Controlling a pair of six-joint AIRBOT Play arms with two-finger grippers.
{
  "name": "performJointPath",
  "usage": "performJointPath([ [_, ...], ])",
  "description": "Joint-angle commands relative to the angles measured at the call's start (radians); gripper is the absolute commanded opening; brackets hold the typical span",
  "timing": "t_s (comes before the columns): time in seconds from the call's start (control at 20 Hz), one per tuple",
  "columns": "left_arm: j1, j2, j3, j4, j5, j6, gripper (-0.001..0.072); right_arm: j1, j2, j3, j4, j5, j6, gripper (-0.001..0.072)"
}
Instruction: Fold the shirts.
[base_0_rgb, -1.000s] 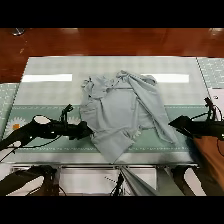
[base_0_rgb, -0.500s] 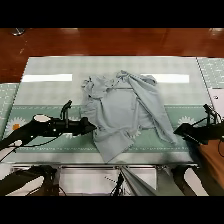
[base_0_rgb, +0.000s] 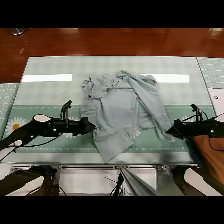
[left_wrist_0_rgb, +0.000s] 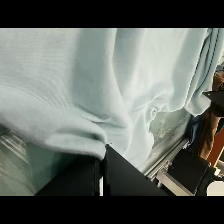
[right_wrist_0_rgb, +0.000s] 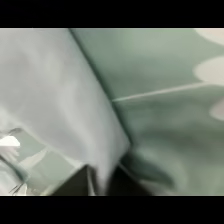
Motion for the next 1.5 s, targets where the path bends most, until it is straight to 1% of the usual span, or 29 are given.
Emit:
performJointPath([
  [0.0,0.0,0.0,0.001,-0.001,0.0,0.001,0.0025,0.069,-0.026,0.009,0.108,0.003,-0.095,0.0025],
  [0.1,0.017,0.004,0.026,-0.002,-0.023,0.01,0.0025,0.107,-0.025,0.077,0.145,0.025,-0.097,0.0024],
  [0.2,0.071,0.027,0.133,-0.012,-0.097,0.025,0.0024,0.132,-0.026,0.239,0.187,0.064,-0.069,0.0024],
  [0.25,0.109,0.052,0.224,-0.018,-0.119,0.014,0.0023,0.144,-0.026,0.359,0.198,0.072,-0.036,0.0025],
  [0.3,0.144,0.084,0.318,-0.04,-0.106,-0.006,0.0023,0.155,-0.026,0.497,0.196,0.071,0.006,0.0025],
  [0.4,0.209,0.167,0.54,-0.103,-0.018,-0.007,0.0022,0.16,-0.026,0.79,0.191,0.061,0.092,0.0024],
  [0.5,0.269,0.225,0.79,-0.107,0.024,-0.011,0.0022,0.16,-0.025,1.078,0.167,0.058,0.15,0.0025],
  [0.55,0.304,0.241,0.919,-0.101,0.022,-0.022,0.0022,0.16,-0.024,1.223,0.158,0.066,0.17,0.0024],
  [0.6,0.334,0.253,1.03,-0.074,0.021,-0.051,0.0022,0.16,-0.021,1.356,0.157,0.074,0.18,0.0024],
  [0.7,0.386,0.295,1.235,0.036,0.023,-0.095,0.0022,0.16,0.012,1.546,0.135,0.1,0.213,0.0025],
  [0.8,0.425,0.364,1.368,0.23,0.023,-0.163,0.0022,0.16,0.107,1.595,0.081,0.105,0.214,0.0025],
  [0.9,0.457,0.458,1.435,0.456,0.024,-0.231,0.0022,0.16,0.223,1.595,-0.052,0.109,0.216,0.0025],
  [1.0,0.484,0.566,1.447,0.655,0.026,-0.283,0.0022,0.16,0.325,1.595,-0.151,0.117,0.224,0.0025],
  [1.1,0.502,0.661,1.447,0.815,0.01,-0.319,0.0023,0.16,0.402,1.595,-0.214,0.147,0.246,0.0025],
  [1.2,0.507,0.741,1.447,0.936,-0.02,-0.321,0.0022,0.161,0.449,1.585,-0.243,0.213,0.267,0.0025],
  [1.3,0.506,0.793,1.446,1.041,-0.086,-0.322,0.0023,0.18,0.489,1.52,-0.245,0.232,0.273,0.0025],
  [1.35,0.506,0.804,1.442,1.069,-0.144,-0.342,0.0022,0.184,0.502,1.482,-0.243,0.247,0.274,0.0025],
  [1.45,0.506,0.804,1.407,1.07,-0.279,-0.403,0.0023,0.184,0.521,1.379,-0.239,0.272,0.281,0.0025],
])
